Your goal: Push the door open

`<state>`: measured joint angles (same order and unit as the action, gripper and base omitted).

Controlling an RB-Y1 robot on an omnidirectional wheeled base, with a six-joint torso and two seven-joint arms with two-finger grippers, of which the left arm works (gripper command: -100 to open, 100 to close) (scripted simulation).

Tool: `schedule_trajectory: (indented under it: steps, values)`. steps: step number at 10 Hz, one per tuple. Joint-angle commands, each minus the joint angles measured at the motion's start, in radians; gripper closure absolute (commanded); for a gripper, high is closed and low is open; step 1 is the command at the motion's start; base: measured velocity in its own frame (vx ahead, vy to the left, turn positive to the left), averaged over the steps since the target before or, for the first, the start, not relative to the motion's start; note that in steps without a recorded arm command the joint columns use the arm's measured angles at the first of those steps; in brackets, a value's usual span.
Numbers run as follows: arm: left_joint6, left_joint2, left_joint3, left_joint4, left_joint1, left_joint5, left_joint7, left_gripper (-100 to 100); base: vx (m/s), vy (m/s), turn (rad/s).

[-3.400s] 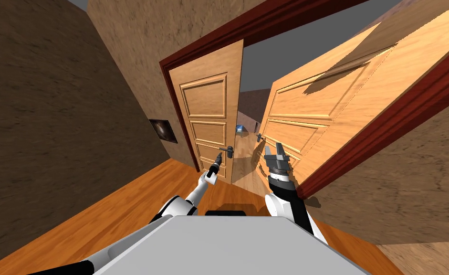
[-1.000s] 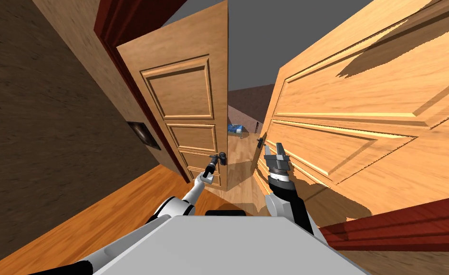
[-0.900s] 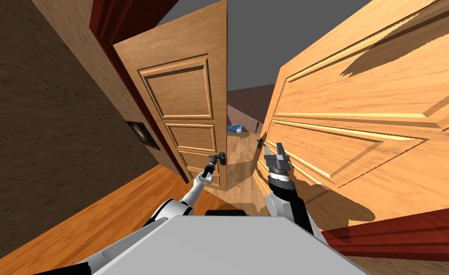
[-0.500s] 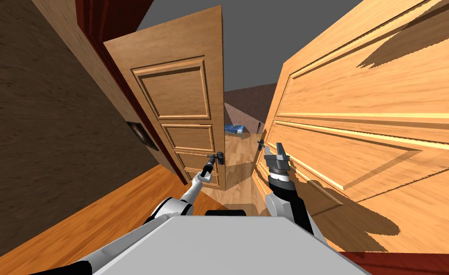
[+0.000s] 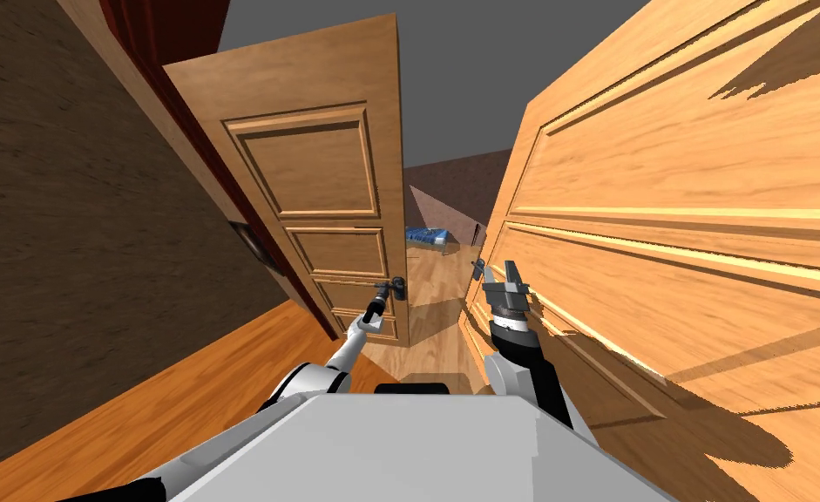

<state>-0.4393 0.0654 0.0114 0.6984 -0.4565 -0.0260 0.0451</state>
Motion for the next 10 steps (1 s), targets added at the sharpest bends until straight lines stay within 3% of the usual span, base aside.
schedule_trajectory:
  steps: [1,6,10]
  values:
    - [-0.008,0.014,-0.03,-0.017,-0.015,-0.008,-0.01,100,0.103,-0.148,0.11]
    - [-0.006,0.021,-0.095,-0.02,-0.013,-0.028,-0.032,100,0.172,-0.166,0.09]
    - [-0.005,0.019,-0.123,-0.022,-0.012,-0.037,-0.041,100,0.14,-0.135,0.066]
